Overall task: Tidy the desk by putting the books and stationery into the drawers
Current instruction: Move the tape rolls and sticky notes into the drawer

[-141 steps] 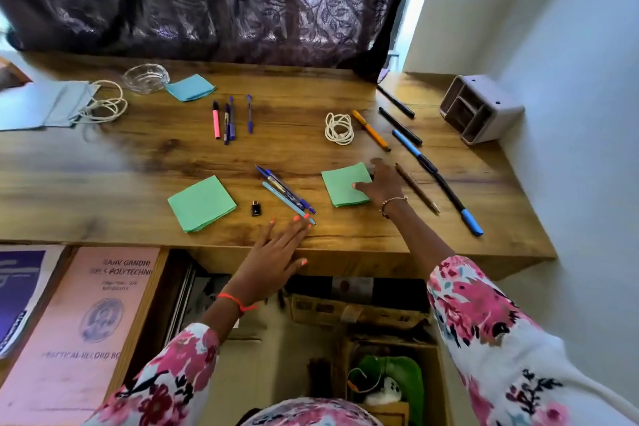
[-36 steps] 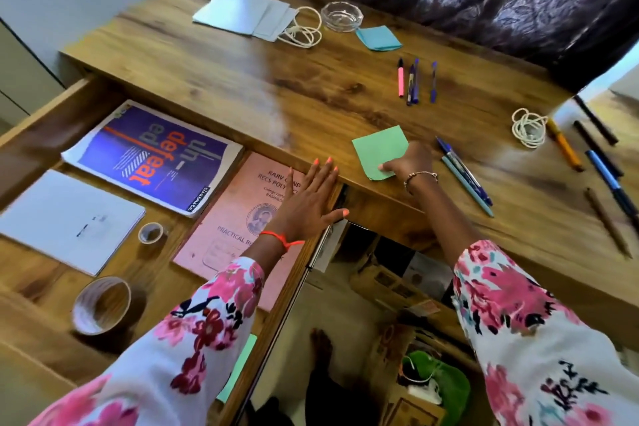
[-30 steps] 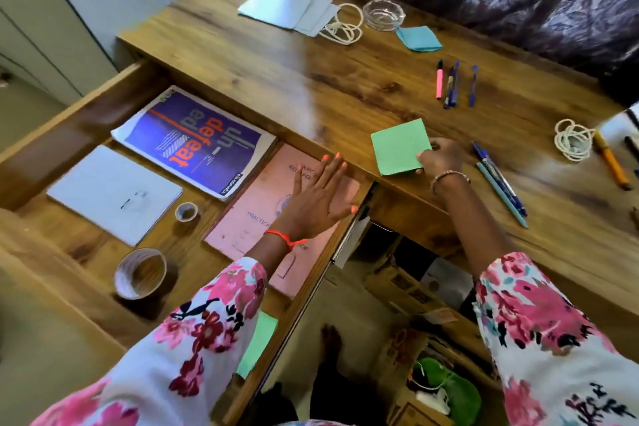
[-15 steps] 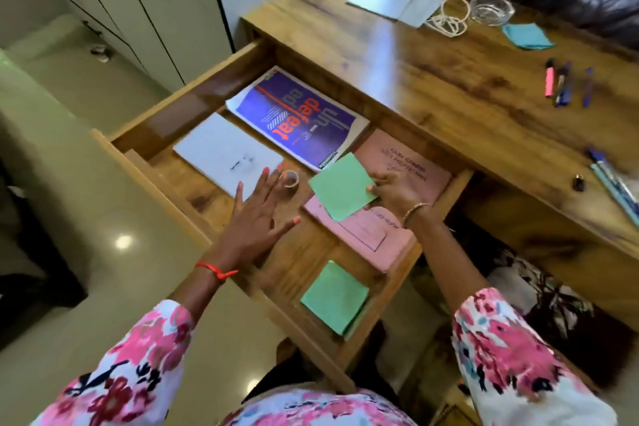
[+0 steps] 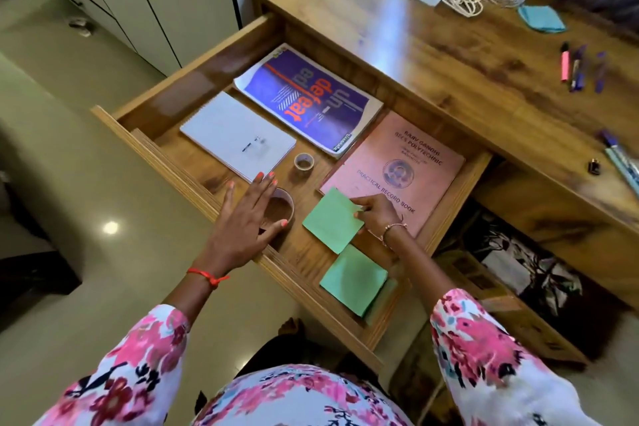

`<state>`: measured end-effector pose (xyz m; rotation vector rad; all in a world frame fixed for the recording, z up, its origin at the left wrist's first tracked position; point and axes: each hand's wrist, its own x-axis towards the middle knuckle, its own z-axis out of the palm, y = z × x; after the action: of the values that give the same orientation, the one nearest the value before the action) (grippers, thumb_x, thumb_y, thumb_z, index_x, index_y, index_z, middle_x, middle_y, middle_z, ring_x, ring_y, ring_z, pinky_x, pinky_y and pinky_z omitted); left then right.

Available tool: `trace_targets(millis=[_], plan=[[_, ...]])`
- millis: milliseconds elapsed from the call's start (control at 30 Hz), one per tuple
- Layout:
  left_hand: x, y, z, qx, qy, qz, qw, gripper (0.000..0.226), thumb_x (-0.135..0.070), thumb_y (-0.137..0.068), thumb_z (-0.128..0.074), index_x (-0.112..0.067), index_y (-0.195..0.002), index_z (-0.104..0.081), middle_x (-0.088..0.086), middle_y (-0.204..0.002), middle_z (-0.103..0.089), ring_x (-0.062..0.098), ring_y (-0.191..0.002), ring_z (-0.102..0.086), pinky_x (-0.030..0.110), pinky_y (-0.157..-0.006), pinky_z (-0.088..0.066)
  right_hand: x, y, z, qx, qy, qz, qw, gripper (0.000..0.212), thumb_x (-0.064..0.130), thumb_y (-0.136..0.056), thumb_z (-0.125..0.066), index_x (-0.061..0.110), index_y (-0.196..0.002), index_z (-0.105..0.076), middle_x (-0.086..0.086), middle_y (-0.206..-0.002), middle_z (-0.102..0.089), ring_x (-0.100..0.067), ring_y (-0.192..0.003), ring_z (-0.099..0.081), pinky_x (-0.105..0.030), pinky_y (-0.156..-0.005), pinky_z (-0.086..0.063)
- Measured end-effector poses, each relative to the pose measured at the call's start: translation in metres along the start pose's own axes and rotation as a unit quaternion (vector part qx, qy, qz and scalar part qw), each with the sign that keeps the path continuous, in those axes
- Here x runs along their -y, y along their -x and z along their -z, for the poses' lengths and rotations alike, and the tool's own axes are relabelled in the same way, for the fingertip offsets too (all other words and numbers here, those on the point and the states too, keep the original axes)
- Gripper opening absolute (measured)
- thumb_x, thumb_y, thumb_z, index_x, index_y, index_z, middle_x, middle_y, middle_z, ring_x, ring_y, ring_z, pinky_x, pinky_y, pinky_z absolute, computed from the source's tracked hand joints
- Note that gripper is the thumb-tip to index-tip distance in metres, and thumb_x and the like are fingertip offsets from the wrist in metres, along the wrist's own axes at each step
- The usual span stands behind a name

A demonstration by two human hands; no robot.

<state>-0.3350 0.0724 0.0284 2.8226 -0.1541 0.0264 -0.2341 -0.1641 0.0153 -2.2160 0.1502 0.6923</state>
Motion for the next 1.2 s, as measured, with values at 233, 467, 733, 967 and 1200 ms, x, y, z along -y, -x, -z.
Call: trace_targets(millis=[233,467,733,967,1200], plan=[[-0.001,0.0,0.0,-0.008,-0.02,0.0,1.0,0.08,-0.066,-0.088,-0.009,-0.011,-0.144,-0.025,-0.001,-0.154,-0.018,0.005,-0.142,-0.002,0.047,-0.112,-0.004,0.007,0.009,-0.014,0.001,0.047,0.023,0.999,0.037,-0.008,-0.084,-0.055,-0.001,-0.12,-0.057,-0.015,-0.124,-0.059,-0.021,-0.108,-0.058,-0.018,-0.072,-0.04],[-0.001,-0.001,-0.001,-0.006,-0.012,0.004,1.0,0.078,-0.065,-0.088,-0.013,-0.012,-0.145,-0.022,-0.004,-0.153,-0.014,0.003,-0.141,0.002,0.047,-0.113,-0.003,0.006,0.011,-0.024,-0.033,0.075,0.056,0.995,0.035,-0.006,-0.083,-0.056,0.002,-0.116,-0.061,-0.016,-0.118,-0.064,-0.027,-0.105,-0.061,-0.025,-0.082,-0.046],[-0.001,-0.001,-0.001,-0.01,-0.01,0.009,1.0,0.073,-0.057,-0.087,-0.025,-0.013,-0.145,-0.024,-0.001,-0.154,-0.018,0.005,-0.141,-0.002,0.046,-0.113,-0.002,0.003,0.022,-0.038,-0.085,0.188,0.068,0.976,0.03,0.007,-0.086,-0.055,0.008,-0.115,-0.062,-0.015,-0.116,-0.056,-0.031,-0.105,-0.055,-0.036,-0.082,-0.049],[0.0,-0.001,-0.002,-0.008,-0.017,0.009,1.0,0.073,-0.058,-0.087,-0.024,-0.013,-0.145,-0.024,0.0,-0.154,-0.018,0.005,-0.141,-0.002,0.048,-0.112,-0.004,0.0,0.028,-0.043,-0.128,0.217,0.068,0.965,0.028,0.015,-0.086,-0.058,0.011,-0.114,-0.063,-0.011,-0.108,-0.065,-0.026,-0.109,-0.049,-0.036,-0.083,-0.048],[-0.001,-0.001,-0.002,-0.006,-0.019,0.008,1.0,0.073,-0.057,-0.087,-0.024,-0.013,-0.145,-0.025,0.0,-0.154,-0.018,0.006,-0.141,-0.002,0.047,-0.113,-0.003,-0.001,0.031,-0.044,-0.147,0.229,0.083,0.959,0.025,0.02,-0.087,-0.06,0.008,-0.107,-0.065,-0.01,-0.103,-0.066,-0.024,-0.105,-0.048,-0.033,-0.078,-0.045]])
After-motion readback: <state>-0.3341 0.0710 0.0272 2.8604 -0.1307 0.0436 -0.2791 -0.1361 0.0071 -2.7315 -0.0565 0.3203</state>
